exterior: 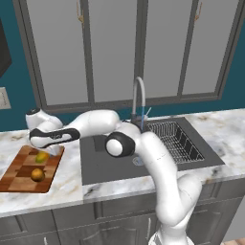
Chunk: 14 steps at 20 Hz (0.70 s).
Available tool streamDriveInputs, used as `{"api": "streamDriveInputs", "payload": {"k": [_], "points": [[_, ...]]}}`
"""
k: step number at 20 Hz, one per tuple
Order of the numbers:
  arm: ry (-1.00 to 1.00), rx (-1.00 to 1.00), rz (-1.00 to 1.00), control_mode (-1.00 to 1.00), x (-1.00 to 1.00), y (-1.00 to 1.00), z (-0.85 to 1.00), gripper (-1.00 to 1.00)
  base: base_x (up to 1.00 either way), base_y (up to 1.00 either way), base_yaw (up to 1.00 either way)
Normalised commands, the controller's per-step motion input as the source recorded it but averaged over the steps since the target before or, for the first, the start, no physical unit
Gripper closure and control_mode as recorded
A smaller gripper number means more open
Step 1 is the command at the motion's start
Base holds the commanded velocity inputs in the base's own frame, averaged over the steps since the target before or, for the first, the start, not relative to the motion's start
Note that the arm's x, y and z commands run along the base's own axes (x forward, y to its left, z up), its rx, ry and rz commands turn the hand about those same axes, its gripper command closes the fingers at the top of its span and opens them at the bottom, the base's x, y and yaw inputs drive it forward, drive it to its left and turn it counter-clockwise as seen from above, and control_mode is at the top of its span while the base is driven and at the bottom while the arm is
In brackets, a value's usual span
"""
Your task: Pick the mango, mango from the sink and place them on the cutting board to airdry. Then turn off the sink faucet.
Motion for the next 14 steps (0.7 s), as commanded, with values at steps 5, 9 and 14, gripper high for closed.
{"api": "streamDriveInputs", "payload": {"k": [5,9,14], "points": [[0.02,0.01,-0.03,-1.0,-0.01,0.0,0.21,-1.0,0.0,0.0,0.0],[0.0,0.0,0.0,-1.0,-0.07,0.0,0.44,-1.0,0.0,0.0,0.0],[0.0,0.0,0.0,-1.0,-0.17,-0.05,0.36,-1.0,0.0,0.0,0.0]]}}
